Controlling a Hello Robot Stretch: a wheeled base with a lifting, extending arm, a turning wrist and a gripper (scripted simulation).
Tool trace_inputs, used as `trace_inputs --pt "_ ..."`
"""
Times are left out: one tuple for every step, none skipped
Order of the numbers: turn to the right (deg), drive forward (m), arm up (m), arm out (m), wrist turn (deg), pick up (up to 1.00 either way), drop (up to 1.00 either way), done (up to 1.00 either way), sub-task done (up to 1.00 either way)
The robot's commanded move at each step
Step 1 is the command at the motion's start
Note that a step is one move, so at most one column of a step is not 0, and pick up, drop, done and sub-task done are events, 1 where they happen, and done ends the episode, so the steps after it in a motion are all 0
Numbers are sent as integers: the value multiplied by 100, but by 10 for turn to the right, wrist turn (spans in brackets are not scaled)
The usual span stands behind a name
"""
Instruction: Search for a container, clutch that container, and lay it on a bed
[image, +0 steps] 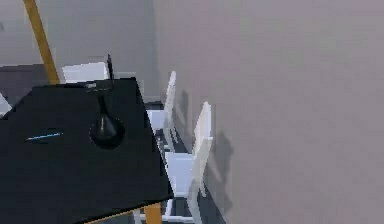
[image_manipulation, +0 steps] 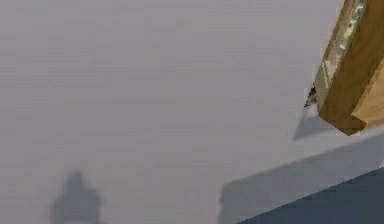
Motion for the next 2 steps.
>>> trace_inputs --pt "0 15 0 0 0 0 0 0 0" --pt "-450 0 0 0 0 0 0 0 0"
